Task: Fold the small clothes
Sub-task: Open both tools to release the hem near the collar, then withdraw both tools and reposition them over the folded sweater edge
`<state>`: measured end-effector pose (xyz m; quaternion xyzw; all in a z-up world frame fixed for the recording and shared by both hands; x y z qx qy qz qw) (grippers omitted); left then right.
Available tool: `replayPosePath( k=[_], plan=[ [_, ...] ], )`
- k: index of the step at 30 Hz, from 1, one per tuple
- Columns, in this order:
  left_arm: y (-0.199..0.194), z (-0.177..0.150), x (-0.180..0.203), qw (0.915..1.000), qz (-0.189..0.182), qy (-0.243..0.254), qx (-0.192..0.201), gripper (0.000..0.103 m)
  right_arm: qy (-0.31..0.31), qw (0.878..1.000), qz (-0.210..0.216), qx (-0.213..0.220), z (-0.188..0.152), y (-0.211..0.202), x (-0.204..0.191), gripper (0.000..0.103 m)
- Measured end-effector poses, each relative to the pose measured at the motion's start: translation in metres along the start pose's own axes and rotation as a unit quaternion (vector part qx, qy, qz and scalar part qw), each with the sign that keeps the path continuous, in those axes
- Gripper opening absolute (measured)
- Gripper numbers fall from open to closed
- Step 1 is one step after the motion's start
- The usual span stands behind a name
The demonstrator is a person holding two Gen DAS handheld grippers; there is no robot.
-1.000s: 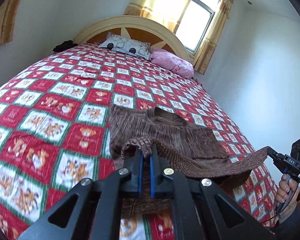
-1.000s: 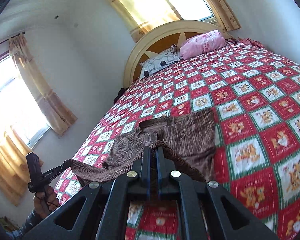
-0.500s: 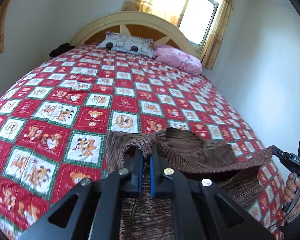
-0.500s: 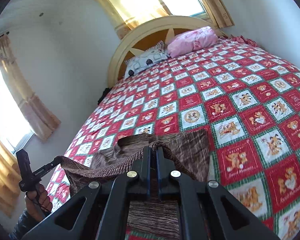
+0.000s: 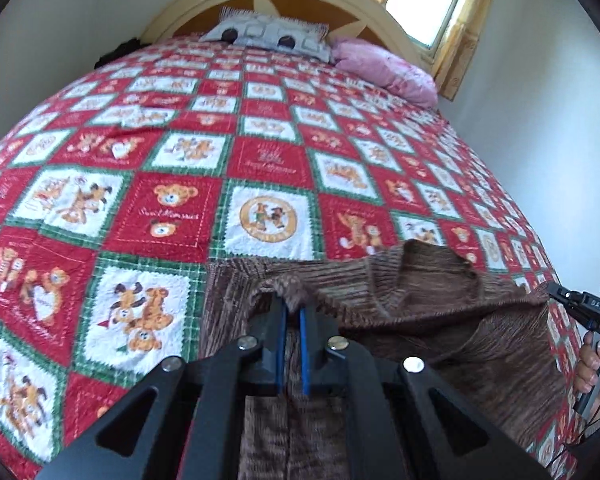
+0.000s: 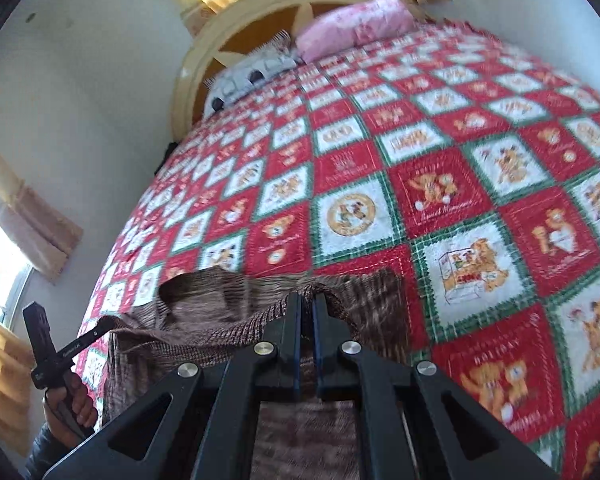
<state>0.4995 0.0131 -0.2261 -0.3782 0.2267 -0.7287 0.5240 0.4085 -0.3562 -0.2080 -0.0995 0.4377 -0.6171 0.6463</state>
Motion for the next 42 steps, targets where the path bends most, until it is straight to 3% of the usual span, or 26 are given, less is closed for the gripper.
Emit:
replayPosePath(
  k=[3,4,5,7,11,15,18,20,23,25,27,29,30,31,32,34,37,39,41,42],
  plan=[
    [0.009,0.009,-0.016,0.9993,0.026,-0.026,0.001,0.010,0.017,0.999,-0.025,-0.012,0.015,0.025,0.014,0.006],
    [0.010,0.012,-0.022,0.9990,0.022,-0.039,0.000,0.010,0.023,0.999,-0.037,-0.008,0.019,0.028,0.018,0.015],
    [0.010,0.014,-0.025,0.9987,0.019,-0.048,0.000,0.010,0.023,0.999,-0.046,-0.001,0.023,0.029,0.020,0.038],
    [0.006,0.013,-0.032,0.9981,0.026,-0.056,0.005,0.010,0.014,0.999,-0.049,0.018,0.028,0.025,0.019,0.059],
    [-0.009,-0.007,-0.027,0.9981,0.049,-0.038,0.005,0.014,-0.063,0.997,-0.039,0.021,0.014,0.016,-0.009,0.059],
    [-0.019,-0.034,-0.015,0.9971,0.075,0.004,0.011,0.032,-0.180,0.983,-0.036,-0.026,-0.016,0.028,-0.051,0.059],
    [-0.018,-0.050,-0.014,0.9924,0.117,0.037,0.010,0.042,-0.237,0.962,-0.047,-0.124,-0.049,0.061,-0.065,0.056],
    [-0.016,-0.054,-0.019,0.9900,0.134,0.043,0.011,0.045,-0.285,0.945,-0.097,-0.125,-0.057,0.074,-0.066,0.032],
    [-0.014,-0.057,-0.028,0.9906,0.132,0.029,0.020,0.051,-0.273,0.948,-0.131,-0.100,-0.041,0.084,-0.064,0.018],
    [-0.014,-0.057,-0.030,0.9912,0.128,0.021,0.027,0.055,-0.250,0.948,-0.178,-0.078,-0.020,0.093,-0.051,0.018],
    [-0.015,-0.059,-0.030,0.9902,0.134,0.018,0.034,0.056,-0.237,0.954,-0.171,-0.068,-0.013,0.095,-0.054,0.018],
    [-0.017,-0.060,-0.029,0.9907,0.128,0.020,0.041,0.058,-0.233,0.961,-0.138,-0.054,-0.016,0.087,-0.071,0.019],
    [-0.018,-0.061,-0.030,0.9910,0.126,0.016,0.042,0.061,-0.233,0.965,-0.106,-0.056,-0.021,0.083,-0.084,0.024],
    [-0.018,-0.061,-0.032,0.9916,0.122,0.008,0.044,0.064,-0.241,0.966,-0.072,-0.063,-0.030,0.079,-0.099,0.042],
    [-0.018,-0.061,-0.034,0.9924,0.115,0.000,0.043,0.064,-0.252,0.964,-0.052,-0.070,-0.038,0.077,-0.109,0.054],
    [-0.017,-0.062,-0.037,0.9943,0.099,-0.014,0.038,0.064,-0.288,0.953,-0.031,-0.087,-0.056,0.076,-0.129,0.054],
    [-0.018,-0.062,-0.039,0.9951,0.086,-0.026,0.041,0.071,-0.335,0.934,-0.056,-0.111,-0.074,0.086,-0.138,0.054],
    [-0.019,-0.063,-0.039,0.9952,0.083,-0.029,0.044,0.074,-0.332,0.932,-0.061,-0.132,-0.080,0.094,-0.133,0.053],
    [-0.019,-0.063,-0.039,0.9954,0.078,-0.033,0.046,0.074,-0.330,0.932,-0.053,-0.142,-0.084,0.095,-0.133,0.012],
    [-0.019,-0.063,-0.039,0.9954,0.076,-0.034,0.045,0.074,-0.331,0.932,-0.056,-0.135,-0.081,0.095,-0.134,0.009]
  ],
)
Point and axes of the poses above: each gripper's, at about its wrist camera, not at the fingertips, and y roughly the way its jaws point, x to its right, z to its top, the point moved 8 cm from there along y, roughly the way its jaws point, and after that the axes turned 1 degree about -z, right-handed, at the moved point
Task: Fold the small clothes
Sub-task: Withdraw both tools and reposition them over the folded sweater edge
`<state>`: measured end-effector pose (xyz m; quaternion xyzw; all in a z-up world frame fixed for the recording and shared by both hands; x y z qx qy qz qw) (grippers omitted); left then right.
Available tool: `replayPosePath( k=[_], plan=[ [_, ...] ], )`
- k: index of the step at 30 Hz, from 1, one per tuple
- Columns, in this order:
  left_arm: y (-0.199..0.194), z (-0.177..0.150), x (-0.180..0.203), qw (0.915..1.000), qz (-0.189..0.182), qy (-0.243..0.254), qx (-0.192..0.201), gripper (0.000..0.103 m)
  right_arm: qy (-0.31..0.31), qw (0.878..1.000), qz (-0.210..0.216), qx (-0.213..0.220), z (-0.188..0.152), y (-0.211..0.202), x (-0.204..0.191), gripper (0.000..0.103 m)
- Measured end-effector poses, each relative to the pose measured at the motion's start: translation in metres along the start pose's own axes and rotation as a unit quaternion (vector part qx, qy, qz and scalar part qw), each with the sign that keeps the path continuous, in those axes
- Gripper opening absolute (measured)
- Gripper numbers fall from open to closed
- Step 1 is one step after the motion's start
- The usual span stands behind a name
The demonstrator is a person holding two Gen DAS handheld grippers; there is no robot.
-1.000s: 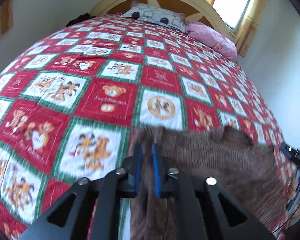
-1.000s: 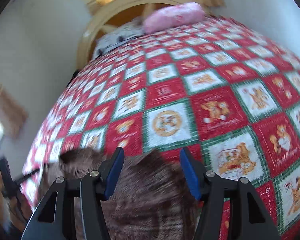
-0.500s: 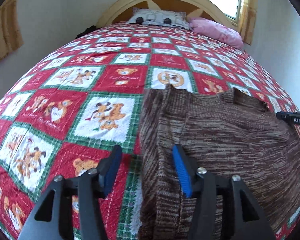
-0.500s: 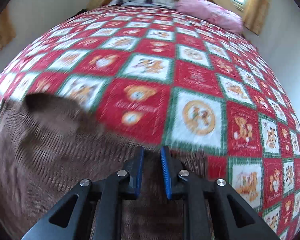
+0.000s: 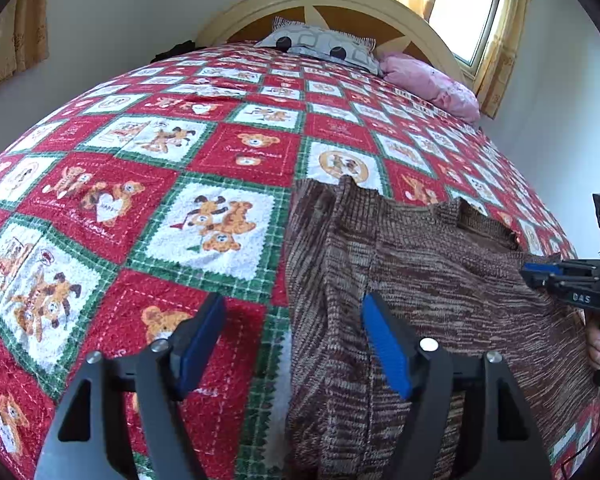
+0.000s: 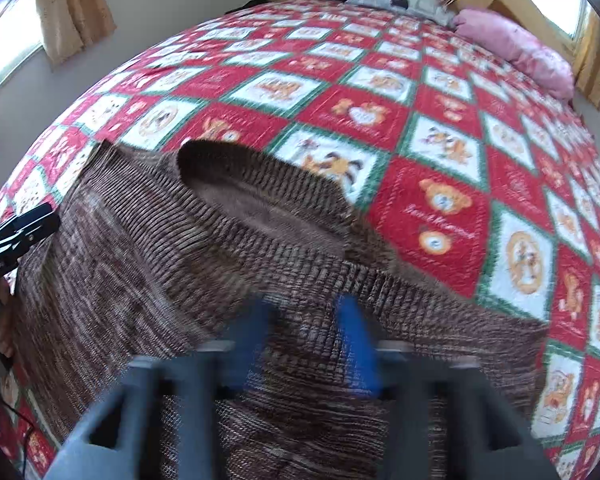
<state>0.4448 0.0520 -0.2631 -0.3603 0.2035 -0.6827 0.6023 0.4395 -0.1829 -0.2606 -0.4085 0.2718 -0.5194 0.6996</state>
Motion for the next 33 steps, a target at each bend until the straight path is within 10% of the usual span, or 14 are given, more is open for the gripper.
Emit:
replayPosePath(
  k=[15,18,25,33],
  plan=[
    [-0.003,0.001,-0.002,0.9999,-0.010,-0.002,0.008,0.074,0.041,0.998,-0.050,0.006,0.022,0.018,0.020,0.007],
    [-0.005,0.001,-0.002,0.9998,-0.011,-0.004,0.014,0.074,0.040,0.998,-0.053,0.023,0.014,-0.004,0.029,0.051],
    [-0.008,0.002,-0.001,0.9998,-0.012,-0.002,0.019,0.079,0.066,0.997,0.001,0.034,-0.051,-0.061,0.044,0.053],
    [-0.046,-0.014,0.009,0.9978,0.003,0.033,0.058,0.079,0.080,0.996,-0.043,0.027,-0.138,-0.083,0.061,0.053]
  ],
)
Point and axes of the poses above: each gripper's, at about its wrist camera, not at the fingertips, and y roughly the way its jaws point, x to its right, z to its top, the point moved 8 cm from there along y, roughly the way its jaws point, and after that the axes turned 1 degree about -z, right-handed, at the moved point
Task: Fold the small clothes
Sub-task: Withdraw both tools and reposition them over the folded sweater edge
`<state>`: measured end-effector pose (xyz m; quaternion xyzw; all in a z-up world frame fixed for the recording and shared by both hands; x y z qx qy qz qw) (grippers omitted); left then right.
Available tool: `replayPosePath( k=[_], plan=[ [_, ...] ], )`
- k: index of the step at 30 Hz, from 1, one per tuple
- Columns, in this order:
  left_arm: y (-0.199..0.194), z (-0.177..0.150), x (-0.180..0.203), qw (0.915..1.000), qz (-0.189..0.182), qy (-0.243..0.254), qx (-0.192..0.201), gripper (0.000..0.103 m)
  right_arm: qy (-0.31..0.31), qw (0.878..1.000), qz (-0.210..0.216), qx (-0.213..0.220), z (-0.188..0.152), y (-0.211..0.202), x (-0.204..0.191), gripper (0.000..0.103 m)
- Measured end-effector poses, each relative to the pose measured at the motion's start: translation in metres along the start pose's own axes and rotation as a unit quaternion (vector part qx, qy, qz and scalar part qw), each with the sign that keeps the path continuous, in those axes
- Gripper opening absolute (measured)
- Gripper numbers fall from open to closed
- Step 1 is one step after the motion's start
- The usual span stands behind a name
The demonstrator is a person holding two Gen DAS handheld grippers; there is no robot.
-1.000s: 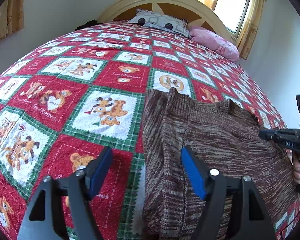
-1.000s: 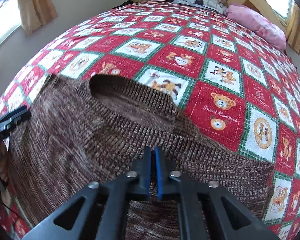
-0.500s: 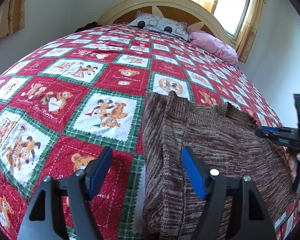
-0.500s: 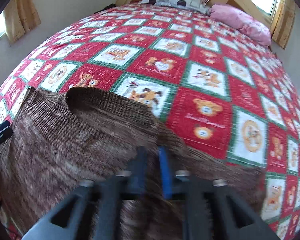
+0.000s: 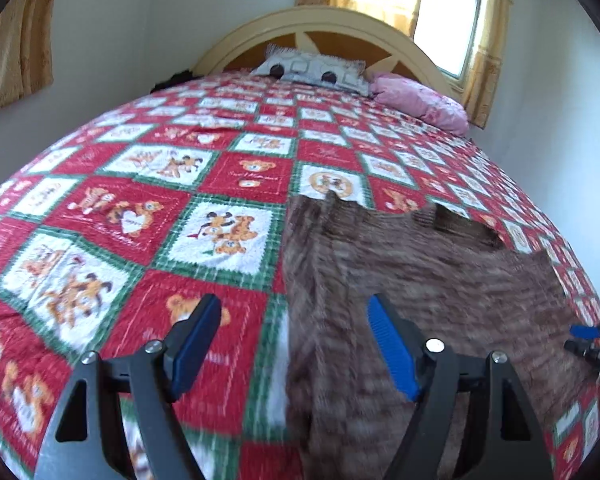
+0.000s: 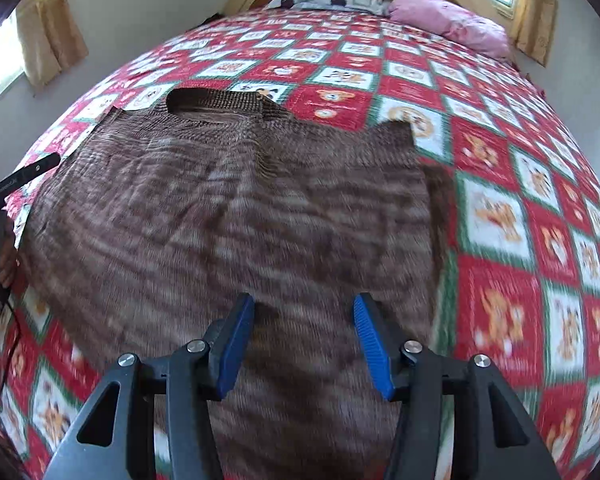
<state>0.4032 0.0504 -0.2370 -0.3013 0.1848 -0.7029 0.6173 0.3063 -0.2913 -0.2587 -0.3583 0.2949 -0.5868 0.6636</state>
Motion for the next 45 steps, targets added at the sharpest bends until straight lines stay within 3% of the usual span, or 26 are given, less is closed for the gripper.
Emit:
replayPosePath(
  k=[3,6,10,11,16,18,23,30,36,45],
  plan=[
    [-0.018,-0.013,0.012,0.9995,-0.003,0.031,0.005,0.094,0.006,0.999,-0.014,0.043,-0.001,-0.027,-0.001,0.053],
    [-0.023,-0.020,0.011,0.9993,0.010,0.037,-0.001,0.096,0.003,0.998,0.000,0.062,-0.010,-0.043,-0.013,0.053],
    [0.003,-0.036,-0.003,0.9955,0.044,0.019,-0.081,0.097,0.000,0.999,-0.051,0.019,-0.041,-0.022,-0.006,0.053],
    [0.008,-0.038,-0.004,0.9942,0.043,0.015,-0.097,0.098,0.007,0.998,-0.049,0.026,-0.046,-0.022,-0.004,0.053],
    [0.008,-0.039,-0.001,0.9937,0.055,0.025,-0.095,0.101,0.067,0.996,-0.021,0.058,-0.053,-0.046,0.004,0.054],
    [0.007,-0.039,-0.003,0.9938,0.051,0.022,-0.097,0.102,0.052,0.997,-0.038,0.030,-0.062,-0.036,0.002,0.054],
    [-0.001,-0.044,-0.005,0.9941,0.052,0.023,-0.093,0.102,0.042,0.995,-0.069,0.051,-0.061,-0.056,-0.006,0.054],
    [-0.007,-0.050,-0.010,0.9945,0.045,0.008,-0.094,0.103,-0.080,0.991,-0.081,0.066,-0.040,-0.056,-0.077,0.054],
    [-0.013,-0.055,-0.010,0.9943,0.040,0.012,-0.098,0.103,-0.110,0.990,-0.041,0.076,-0.022,-0.039,-0.135,0.054],
    [-0.027,-0.058,-0.019,0.9954,0.033,-0.003,-0.090,0.103,-0.158,0.983,-0.020,0.094,-0.006,-0.024,-0.194,0.054]
  ],
)
Point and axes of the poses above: each gripper's, at about its wrist camera, not at the fingertips, and y roughly the way its jaws point, x to its right, z to its top, the point moved 8 cm from there along y, roughly the way its jaws point, and after that the axes turned 1 degree about -z, right-handed, at the moved point
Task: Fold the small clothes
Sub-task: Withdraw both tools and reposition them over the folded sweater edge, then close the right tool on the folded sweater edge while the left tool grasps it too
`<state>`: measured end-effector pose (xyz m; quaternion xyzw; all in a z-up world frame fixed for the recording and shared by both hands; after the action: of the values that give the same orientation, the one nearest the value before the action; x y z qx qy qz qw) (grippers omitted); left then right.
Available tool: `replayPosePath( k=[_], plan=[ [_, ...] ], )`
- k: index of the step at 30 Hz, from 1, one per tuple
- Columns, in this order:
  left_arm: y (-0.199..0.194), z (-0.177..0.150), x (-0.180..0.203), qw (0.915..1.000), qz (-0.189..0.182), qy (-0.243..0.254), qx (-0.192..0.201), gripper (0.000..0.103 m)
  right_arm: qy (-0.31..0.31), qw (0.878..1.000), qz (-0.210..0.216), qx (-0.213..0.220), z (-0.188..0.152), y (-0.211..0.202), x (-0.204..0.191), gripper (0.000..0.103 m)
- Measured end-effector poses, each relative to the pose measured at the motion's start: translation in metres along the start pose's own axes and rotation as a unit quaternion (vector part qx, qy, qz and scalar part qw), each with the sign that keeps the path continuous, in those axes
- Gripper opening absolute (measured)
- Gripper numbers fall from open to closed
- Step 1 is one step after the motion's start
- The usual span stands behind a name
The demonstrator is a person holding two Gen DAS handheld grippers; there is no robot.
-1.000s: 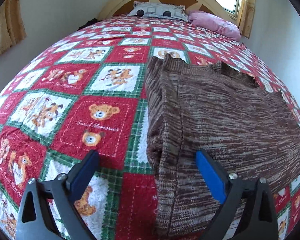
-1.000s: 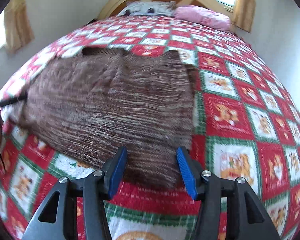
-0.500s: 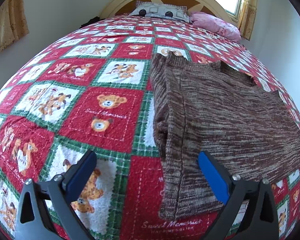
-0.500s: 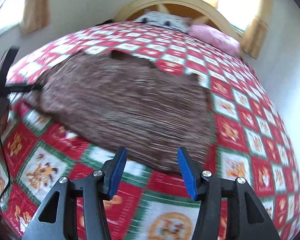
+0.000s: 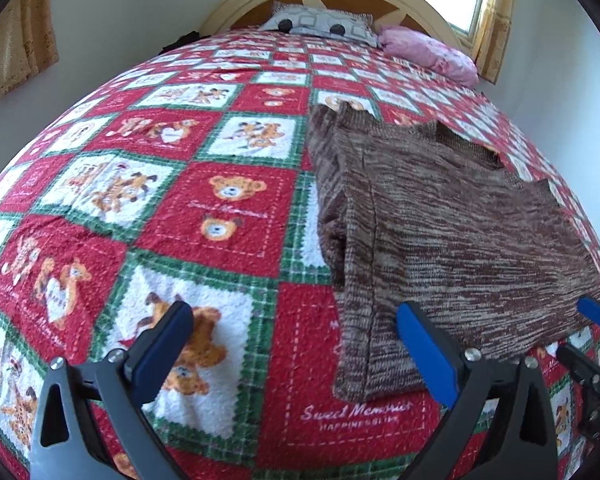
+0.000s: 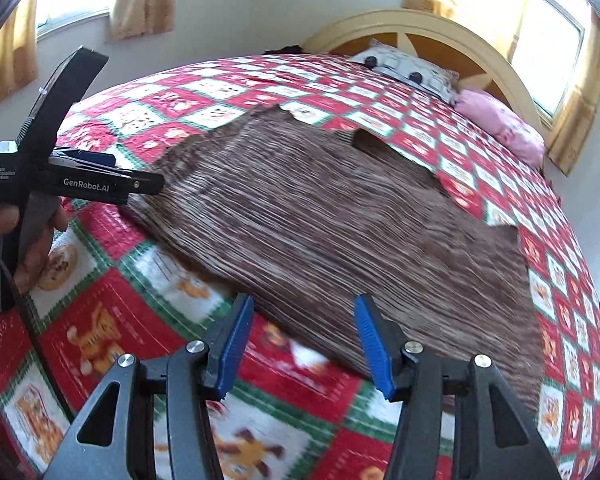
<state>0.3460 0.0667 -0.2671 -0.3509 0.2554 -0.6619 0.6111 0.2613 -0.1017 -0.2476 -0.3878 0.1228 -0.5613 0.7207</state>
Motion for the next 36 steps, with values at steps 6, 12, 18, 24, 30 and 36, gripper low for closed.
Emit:
replayPosePath(
  k=[6,12,18,24,30,36],
  plan=[
    [-0.012,-0.002,-0.021,0.9987,-0.038,-0.036,0.002,0.103,-0.042,0.999,0.003,0.010,0.017,0.007,-0.028,0.054],
    [-0.022,0.004,-0.044,0.9976,-0.047,-0.049,0.013,0.103,-0.059,0.998,0.029,0.016,0.030,0.016,-0.053,0.054],
    [-0.025,0.015,-0.069,0.9971,-0.042,-0.057,0.028,0.103,-0.087,0.995,0.041,0.024,0.044,0.022,-0.083,0.055],
    [-0.028,0.044,-0.081,0.9972,-0.058,-0.032,0.034,0.103,-0.141,0.989,0.022,0.035,0.055,0.031,-0.121,0.055],
    [-0.012,0.073,-0.065,0.9911,-0.129,-0.019,0.027,0.103,-0.174,0.984,-0.004,0.032,0.060,0.045,-0.144,0.055],
    [0.016,0.087,-0.029,0.9873,-0.159,0.000,0.000,0.103,-0.155,0.987,-0.005,0.037,0.064,0.053,-0.139,0.055]
  ],
)
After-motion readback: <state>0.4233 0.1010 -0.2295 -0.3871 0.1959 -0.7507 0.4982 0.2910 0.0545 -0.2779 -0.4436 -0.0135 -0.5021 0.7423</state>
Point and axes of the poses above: each gripper's, at about its wrist camera, not at the fingertips, and y roughly the way its jaws point, x to its right, z to its top, the point moved 8 cm from there along y, roughly the way its jaws point, and after that the axes turned 1 degree about -z, right-handed, at the moved point
